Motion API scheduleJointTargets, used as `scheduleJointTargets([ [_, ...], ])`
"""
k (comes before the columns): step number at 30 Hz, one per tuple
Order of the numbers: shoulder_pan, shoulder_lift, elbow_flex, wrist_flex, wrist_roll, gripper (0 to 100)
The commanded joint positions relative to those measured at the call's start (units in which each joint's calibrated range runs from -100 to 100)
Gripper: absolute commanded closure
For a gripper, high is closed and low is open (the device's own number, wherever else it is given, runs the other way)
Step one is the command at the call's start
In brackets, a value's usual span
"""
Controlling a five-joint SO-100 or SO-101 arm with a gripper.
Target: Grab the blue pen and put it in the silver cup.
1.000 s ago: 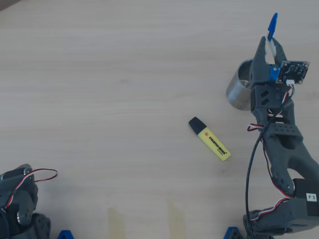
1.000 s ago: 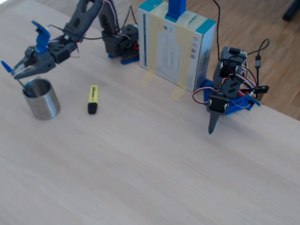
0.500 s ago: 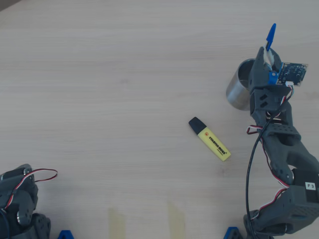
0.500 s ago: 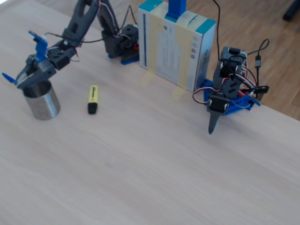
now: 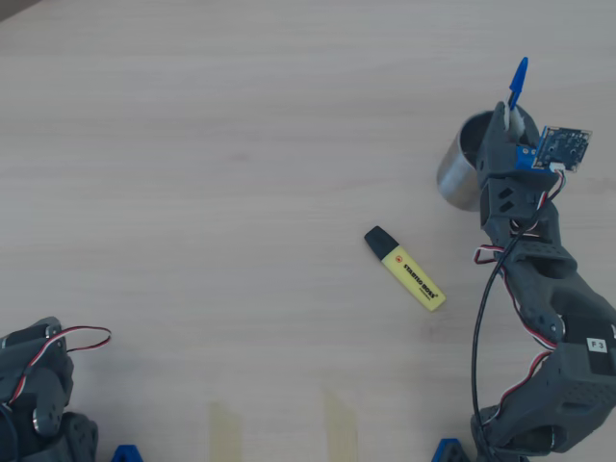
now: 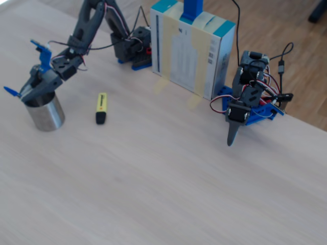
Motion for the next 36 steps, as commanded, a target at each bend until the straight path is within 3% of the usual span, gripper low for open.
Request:
scheduleJointTargets([
  [1,1.27,0.82,-2.35,-1.94,-0.42,98],
  [32,1.53,1.41,-2.08,-1.25,-1.36,97],
  [36,1.35,1.32,-2.08,-1.25,-1.15,91],
])
